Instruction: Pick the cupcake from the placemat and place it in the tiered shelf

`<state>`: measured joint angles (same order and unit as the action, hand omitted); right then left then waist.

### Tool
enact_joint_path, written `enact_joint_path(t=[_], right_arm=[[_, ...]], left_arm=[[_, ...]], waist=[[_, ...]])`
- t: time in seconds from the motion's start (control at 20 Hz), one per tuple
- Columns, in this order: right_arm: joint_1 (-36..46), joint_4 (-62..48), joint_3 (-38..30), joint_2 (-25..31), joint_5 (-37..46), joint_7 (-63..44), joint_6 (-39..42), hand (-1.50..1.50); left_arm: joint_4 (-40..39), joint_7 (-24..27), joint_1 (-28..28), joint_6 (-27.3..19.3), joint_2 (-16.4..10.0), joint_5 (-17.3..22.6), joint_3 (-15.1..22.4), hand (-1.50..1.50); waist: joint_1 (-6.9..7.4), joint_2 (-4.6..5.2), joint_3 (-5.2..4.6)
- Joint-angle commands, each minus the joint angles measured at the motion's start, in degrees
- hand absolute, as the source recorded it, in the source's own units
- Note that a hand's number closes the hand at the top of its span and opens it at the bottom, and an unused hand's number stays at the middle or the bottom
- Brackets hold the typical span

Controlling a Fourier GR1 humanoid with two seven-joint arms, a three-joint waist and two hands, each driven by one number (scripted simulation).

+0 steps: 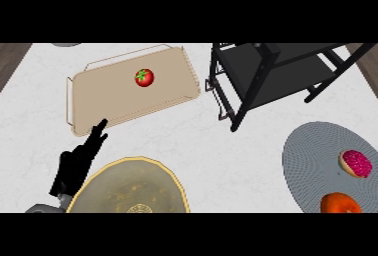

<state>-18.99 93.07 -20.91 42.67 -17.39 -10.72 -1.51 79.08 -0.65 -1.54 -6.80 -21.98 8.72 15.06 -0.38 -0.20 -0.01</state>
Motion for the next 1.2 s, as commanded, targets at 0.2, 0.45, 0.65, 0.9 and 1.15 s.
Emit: enact_joint_path(t=[0.2,0.45,0.65,0.9,1.15], right_arm=[[-1.8,4.9,6.9,18.7,16.5,-21.9,1.7,-1.5],[5.5,8.8,17.8,18.9,25.9,-37.6,0.0,-1.5],[19.7,1.7,27.4,12.6,29.0,-43.1,2.3,-1.5],[28.4,-3.6,31.4,5.3,30.0,-49.5,7.4,-1.5],[26.0,0.5,32.7,2.5,31.9,-57.4,8.7,-1.5]], left_arm=[[0.1,-1.7,-1.5,1.9,-0.2,0.2,0.5,0.0],[-3.1,-0.5,-3.3,0.7,3.3,-1.9,2.1,0.0],[-5.5,2.3,-3.1,4.2,1.3,-0.9,-0.6,0.0],[-0.7,-2.5,-1.8,3.2,2.1,-1.7,-0.5,0.0],[2.7,-2.1,2.0,1.0,3.7,-3.5,-0.1,0.0]], waist=[[2.25,0.89,-0.35],[2.55,0.85,-0.1],[3.02,0.8,0.01],[2.14,0.46,0.03],[0.87,0.1,0.0]])
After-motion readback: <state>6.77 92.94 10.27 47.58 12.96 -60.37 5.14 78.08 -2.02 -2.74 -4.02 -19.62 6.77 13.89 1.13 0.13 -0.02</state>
